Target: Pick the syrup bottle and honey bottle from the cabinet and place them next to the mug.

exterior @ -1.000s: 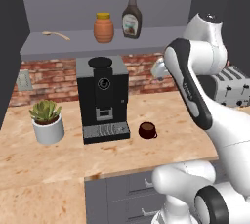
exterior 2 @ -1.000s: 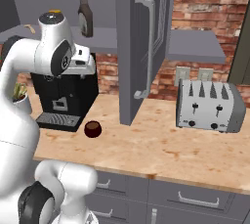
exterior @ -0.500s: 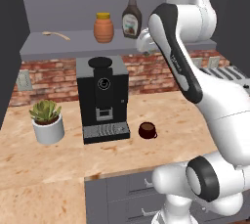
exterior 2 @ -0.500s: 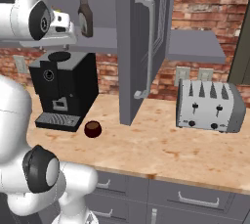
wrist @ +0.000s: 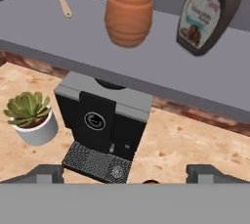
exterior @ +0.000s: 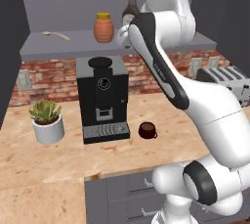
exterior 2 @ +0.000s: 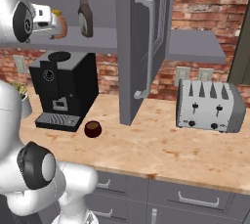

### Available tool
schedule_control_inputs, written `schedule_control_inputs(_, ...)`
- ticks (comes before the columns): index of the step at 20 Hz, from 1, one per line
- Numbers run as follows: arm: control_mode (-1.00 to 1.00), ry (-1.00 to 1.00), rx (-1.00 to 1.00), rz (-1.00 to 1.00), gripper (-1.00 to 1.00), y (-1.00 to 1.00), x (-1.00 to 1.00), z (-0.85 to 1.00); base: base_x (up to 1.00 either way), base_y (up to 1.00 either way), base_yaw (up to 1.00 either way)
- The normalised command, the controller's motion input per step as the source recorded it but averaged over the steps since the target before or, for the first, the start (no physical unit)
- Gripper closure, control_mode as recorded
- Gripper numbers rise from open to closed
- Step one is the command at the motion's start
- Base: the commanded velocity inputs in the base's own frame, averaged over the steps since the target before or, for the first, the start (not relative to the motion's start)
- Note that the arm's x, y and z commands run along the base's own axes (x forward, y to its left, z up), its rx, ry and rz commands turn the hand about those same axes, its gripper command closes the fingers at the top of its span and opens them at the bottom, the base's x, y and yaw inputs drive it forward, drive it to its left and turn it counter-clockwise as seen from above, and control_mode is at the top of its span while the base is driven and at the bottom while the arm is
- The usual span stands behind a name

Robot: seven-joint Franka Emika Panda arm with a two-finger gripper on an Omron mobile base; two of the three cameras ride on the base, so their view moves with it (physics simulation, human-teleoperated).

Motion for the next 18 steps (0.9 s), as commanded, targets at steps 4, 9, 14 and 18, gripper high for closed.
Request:
schedule_control_inputs(4,-1.00,0.02,0.02,0.00,-1.00,0.21,0.06,0.52,0.00,0.00,0.00)
schedule_control_inputs(9,-1.00,0.13,0.07,0.00,-1.00,-0.01,0.00,0.48,0.00,0.00,0.00)
schedule_control_inputs(14,-1.00,-0.01,0.13,0.00,-1.00,-0.01,0.06,-0.26,0.00,0.00,0.00)
schedule_control_inputs(18,-1.00,-0.07,0.06,0.00,-1.00,0.00,0.21,-0.31,0.00,0.00,0.00)
